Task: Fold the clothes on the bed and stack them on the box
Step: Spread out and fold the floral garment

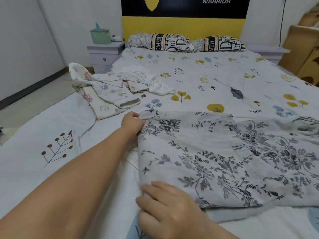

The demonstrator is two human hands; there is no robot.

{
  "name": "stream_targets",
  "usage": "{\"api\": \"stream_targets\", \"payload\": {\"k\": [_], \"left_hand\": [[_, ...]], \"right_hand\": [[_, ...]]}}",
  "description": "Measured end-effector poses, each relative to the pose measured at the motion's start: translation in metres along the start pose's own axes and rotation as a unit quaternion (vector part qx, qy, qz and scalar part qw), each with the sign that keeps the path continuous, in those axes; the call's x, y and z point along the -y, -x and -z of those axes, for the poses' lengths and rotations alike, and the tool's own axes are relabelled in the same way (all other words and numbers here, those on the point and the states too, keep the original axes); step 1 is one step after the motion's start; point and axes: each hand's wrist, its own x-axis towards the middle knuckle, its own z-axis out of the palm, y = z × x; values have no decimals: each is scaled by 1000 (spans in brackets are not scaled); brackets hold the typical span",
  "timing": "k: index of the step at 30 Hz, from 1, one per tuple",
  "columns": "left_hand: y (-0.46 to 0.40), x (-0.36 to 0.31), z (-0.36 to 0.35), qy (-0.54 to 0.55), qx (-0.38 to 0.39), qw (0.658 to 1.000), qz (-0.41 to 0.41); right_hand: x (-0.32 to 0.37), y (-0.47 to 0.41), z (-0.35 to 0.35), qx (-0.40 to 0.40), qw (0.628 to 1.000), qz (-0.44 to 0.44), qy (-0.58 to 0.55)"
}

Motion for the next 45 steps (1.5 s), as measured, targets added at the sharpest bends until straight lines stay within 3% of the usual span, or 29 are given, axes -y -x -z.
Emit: {"api": "stream_targets", "payload": {"k": [3,4,6,8,10,13,15,18,20,21,23,26,28,31,39,42,45], "left_hand": [[-3,2,-5,-85,-44,995,-39],[-2,4,-8,-133,-38,990,-39],[1,7,-13,-206,-9,978,-19],[6,2,-15,-263,-11,965,-5],[18,-7,-18,-332,-40,939,-76],[34,3,-26,-405,26,888,-218],[34,29,-27,-462,110,851,-221],[27,53,-24,-477,145,845,-196],[26,45,-26,-507,138,830,-188],[27,37,-28,-528,129,819,-184],[33,17,-38,-536,78,815,-206],[49,-3,-59,-525,60,797,-292],[55,7,-72,-526,115,785,-305],[54,34,-84,-545,163,778,-267],[56,28,-85,-565,163,772,-243],[69,14,-89,-563,147,777,-241],[88,-2,-105,-538,143,787,-266]], "right_hand": [[5,4,5,118,983,-142,-21],[0,1,4,110,979,-173,-13],[-14,-6,3,39,987,-143,-57],[-22,-21,16,-15,981,-189,-41],[-32,-30,30,-1,973,-228,-27],[-51,-23,25,186,916,-348,74],[-50,-8,8,300,869,-388,60],[-37,14,-19,359,840,-406,26],[-41,11,-12,356,857,-372,20],[-48,6,-5,310,876,-367,27],[-62,-2,21,300,856,-420,-39],[-100,-2,41,223,849,-475,58],[-124,17,43,256,813,-507,128],[-137,46,32,311,769,-545,120],[-147,47,32,301,770,-561,33],[-150,45,56,172,792,-584,-55],[-156,57,92,-22,765,-627,-144]]}}
